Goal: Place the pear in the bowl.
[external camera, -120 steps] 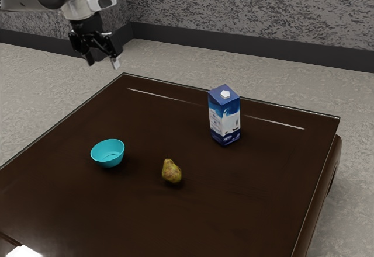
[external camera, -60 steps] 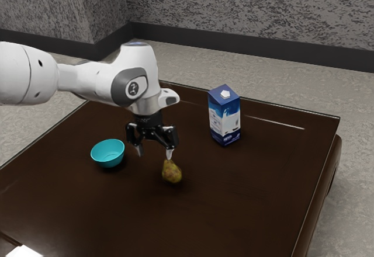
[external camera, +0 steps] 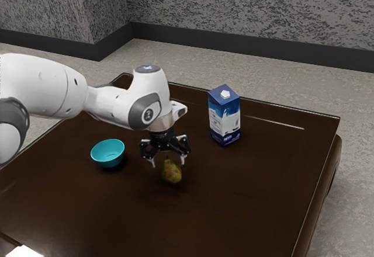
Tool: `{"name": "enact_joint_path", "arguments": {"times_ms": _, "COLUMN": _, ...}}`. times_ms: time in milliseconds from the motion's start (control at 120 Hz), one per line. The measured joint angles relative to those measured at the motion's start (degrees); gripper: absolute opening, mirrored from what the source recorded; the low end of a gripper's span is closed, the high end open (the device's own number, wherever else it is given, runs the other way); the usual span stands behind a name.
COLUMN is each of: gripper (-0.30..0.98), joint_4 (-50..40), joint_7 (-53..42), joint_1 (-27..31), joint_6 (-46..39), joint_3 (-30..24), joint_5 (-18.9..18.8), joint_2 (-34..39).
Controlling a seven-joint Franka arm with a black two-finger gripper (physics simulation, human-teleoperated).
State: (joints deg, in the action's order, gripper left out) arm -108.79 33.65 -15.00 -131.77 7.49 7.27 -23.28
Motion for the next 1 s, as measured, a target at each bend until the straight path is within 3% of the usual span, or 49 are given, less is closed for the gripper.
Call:
{"name": "enact_joint_path", "arguments": {"times_ms": 525, "gripper": 0.6, "joint_4": -1.9, "joint_7": 9.1, "joint_1": -2.1, "joint_6": -1.9, "joint_3": 0.4, "joint_5": -0.1, "joint_2": -0.9}}
{"name": "enact_joint_path", "arguments": {"times_ms": 767, "gripper": 0.42, "joint_4": -1.6, "joint_7": 11.2, "joint_1": -2.1, "joint_6": -1.8, "joint_3": 0.4, "joint_5": -0.1, "joint_2": -2.1}}
{"name": "enact_joint_path", "arguments": {"times_ms": 1000, "gripper": 0.33, "joint_4": -1.7, "joint_7": 12.6, "joint_1": -2.3, "joint_6": -1.8, "joint_3": 0.9, "joint_5": -0.4, "joint_2": -1.5}}
